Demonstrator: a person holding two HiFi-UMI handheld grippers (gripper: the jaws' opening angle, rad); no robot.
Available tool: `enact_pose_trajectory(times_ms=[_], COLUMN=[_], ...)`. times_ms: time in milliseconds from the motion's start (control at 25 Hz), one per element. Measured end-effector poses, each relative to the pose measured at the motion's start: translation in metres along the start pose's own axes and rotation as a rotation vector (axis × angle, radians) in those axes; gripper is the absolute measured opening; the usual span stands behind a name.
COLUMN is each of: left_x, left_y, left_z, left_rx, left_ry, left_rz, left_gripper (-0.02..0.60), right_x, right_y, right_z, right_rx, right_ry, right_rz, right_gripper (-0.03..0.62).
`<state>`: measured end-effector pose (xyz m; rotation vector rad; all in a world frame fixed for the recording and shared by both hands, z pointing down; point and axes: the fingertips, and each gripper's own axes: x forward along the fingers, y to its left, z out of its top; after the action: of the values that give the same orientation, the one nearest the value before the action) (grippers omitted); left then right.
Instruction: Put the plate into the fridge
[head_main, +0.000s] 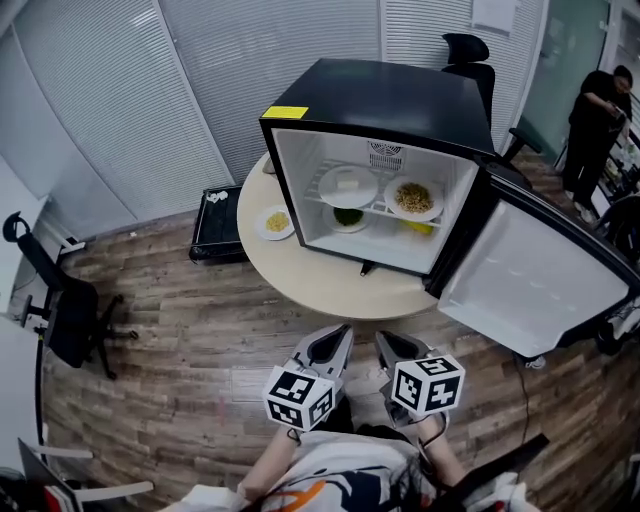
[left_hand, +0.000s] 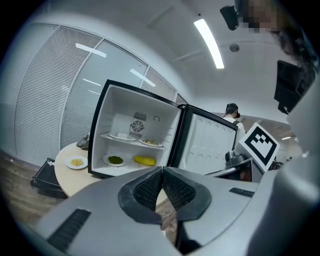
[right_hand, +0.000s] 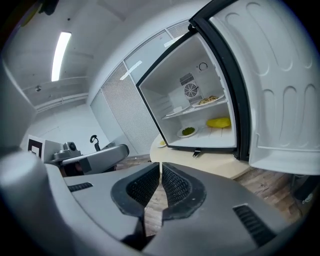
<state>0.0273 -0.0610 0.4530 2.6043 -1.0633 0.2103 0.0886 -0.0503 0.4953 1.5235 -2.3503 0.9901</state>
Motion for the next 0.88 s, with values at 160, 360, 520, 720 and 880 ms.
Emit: enact_pose_trajectory(times_ms=[160, 360, 520, 720, 880], left_x=[-0.013, -0.032, -0.045, -0.062, -0.074], left_y=[-0.018, -0.033, -0.043, -0.056, -0.065], left_z=[-0.01, -0.023, -0.031, -0.041, -0.049], left_rx=[0.005, 0.003, -0.005, -0.008, -0.002], left_ry=[0.006, 0.009, 0.006, 0.005, 0.009], left_rz=[0.014, 0.037, 0.051, 0.057, 0.059], left_gripper=[0.014, 0.014, 0.014, 0.014, 0.014], right_x=[-0.015, -0.03, -0.041, -0.055, -0.064], right_y=[0.002, 0.01, 0.018, 0.025, 0.029], right_z=[-0.013, -0.029, -0.042, -0.057, -0.065], right_rx=[-0.003, -0.02, -0.037, -0.046, -0.048], right_ry=[0.002, 0.014, 0.025, 0.032, 0.026], right_rz=[0.016, 0.039, 0.052, 0.057, 0.06], right_gripper=[0.028, 0.028, 0.028, 0.028, 0.028])
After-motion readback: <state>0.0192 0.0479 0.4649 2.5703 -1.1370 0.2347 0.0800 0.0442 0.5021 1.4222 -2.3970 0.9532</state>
